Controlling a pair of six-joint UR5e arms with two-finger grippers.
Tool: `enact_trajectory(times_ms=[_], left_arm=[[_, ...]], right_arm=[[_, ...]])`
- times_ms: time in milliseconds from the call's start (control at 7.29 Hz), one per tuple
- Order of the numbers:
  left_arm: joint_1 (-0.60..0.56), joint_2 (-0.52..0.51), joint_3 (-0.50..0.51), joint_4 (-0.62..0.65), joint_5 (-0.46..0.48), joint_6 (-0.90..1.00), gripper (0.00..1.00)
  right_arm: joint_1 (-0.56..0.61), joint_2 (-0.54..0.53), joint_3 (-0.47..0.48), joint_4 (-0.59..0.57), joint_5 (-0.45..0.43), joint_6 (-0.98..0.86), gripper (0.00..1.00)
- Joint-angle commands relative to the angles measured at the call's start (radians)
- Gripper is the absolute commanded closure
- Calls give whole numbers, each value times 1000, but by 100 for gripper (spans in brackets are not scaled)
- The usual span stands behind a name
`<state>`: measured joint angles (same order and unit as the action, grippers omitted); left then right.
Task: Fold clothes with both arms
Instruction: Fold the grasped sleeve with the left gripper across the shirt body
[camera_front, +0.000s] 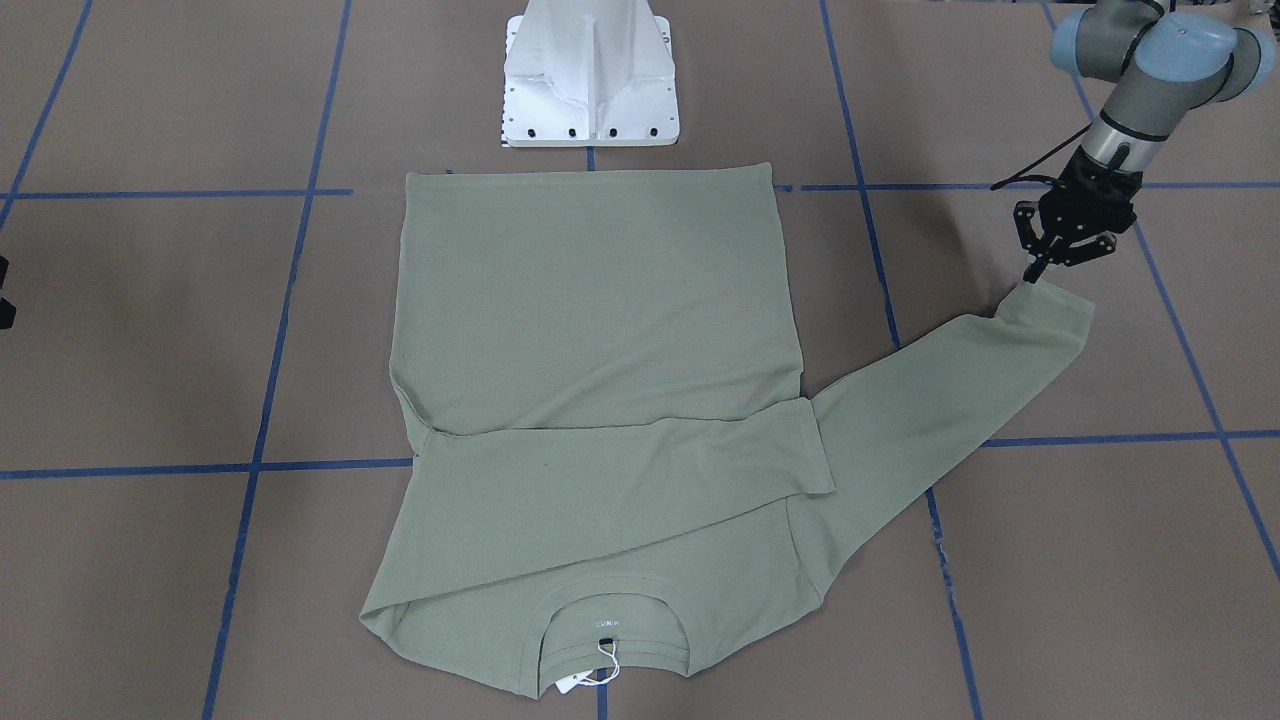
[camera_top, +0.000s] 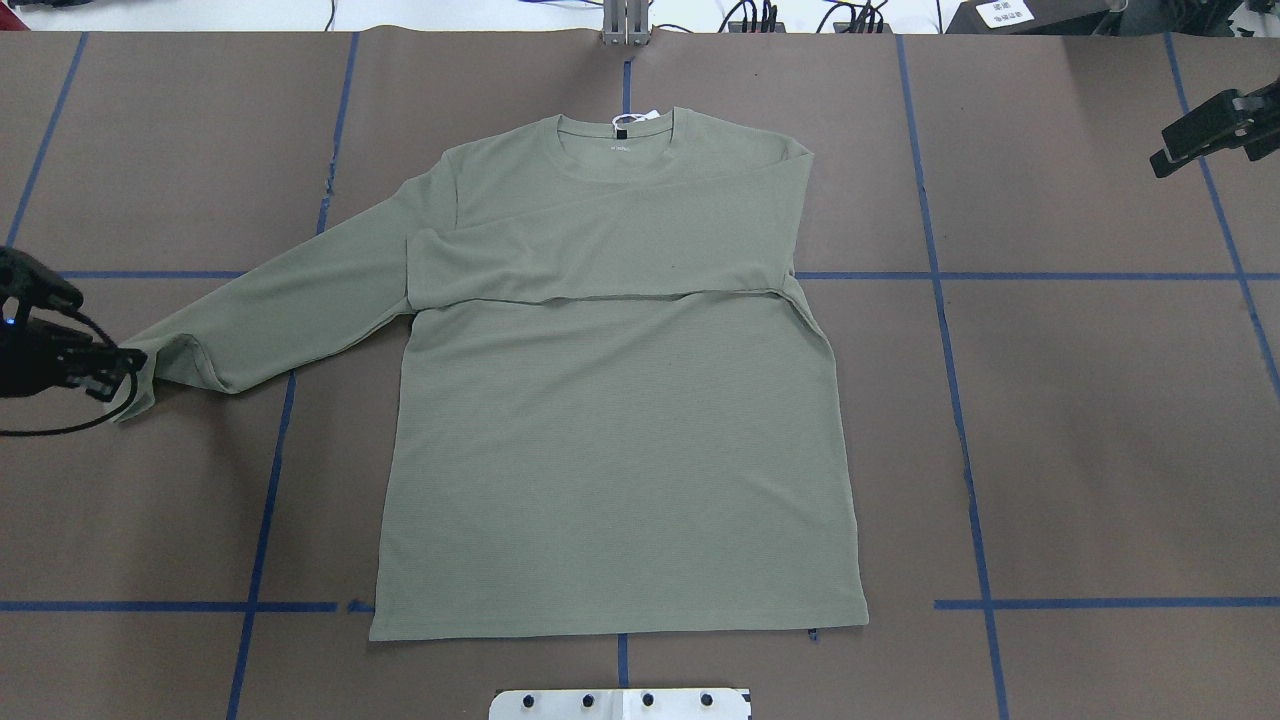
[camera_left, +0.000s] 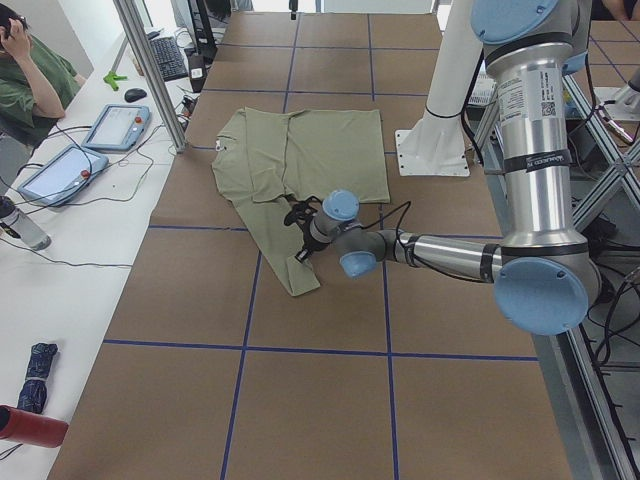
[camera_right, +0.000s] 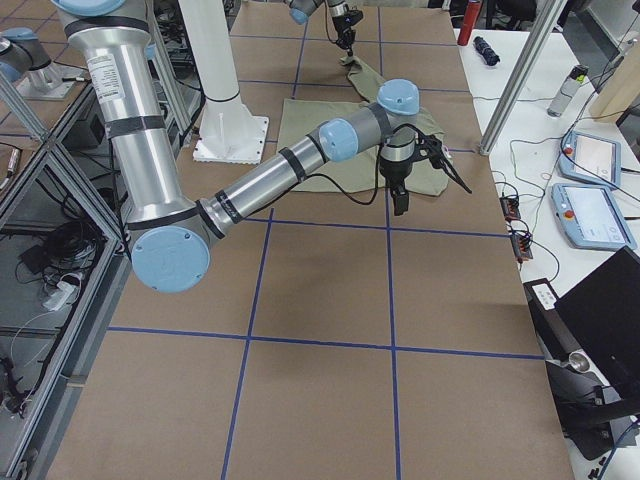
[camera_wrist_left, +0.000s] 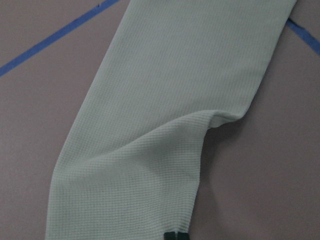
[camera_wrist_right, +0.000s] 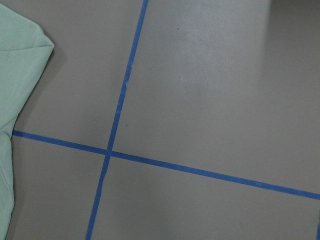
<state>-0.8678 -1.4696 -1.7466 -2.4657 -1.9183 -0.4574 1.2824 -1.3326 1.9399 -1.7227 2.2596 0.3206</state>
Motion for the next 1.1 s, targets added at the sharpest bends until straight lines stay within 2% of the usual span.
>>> enact_trajectory(times_ms=[0,137,412,686,823,960], left_arm=[[-71,-257,7,233,-13,40,100],[-74,-384,16,301,-11,28,100],[-70,-655,99,491,-7,-73,100],[-62,-863,264,496,-4,-238,100],[-44,-985,360,496,24,-327,100],[22,-1096,471,495,74,-390,100]], right_arm=[[0,1,-1,0,0,0,0],[0,1,-2,0,0,0,0],[0,0,-4,0,-2,0,0],[0,1,-7,0,-2,0,0],[0,1,-7,0,-3,5,0],[0,3,-7,0,-3,32,0]])
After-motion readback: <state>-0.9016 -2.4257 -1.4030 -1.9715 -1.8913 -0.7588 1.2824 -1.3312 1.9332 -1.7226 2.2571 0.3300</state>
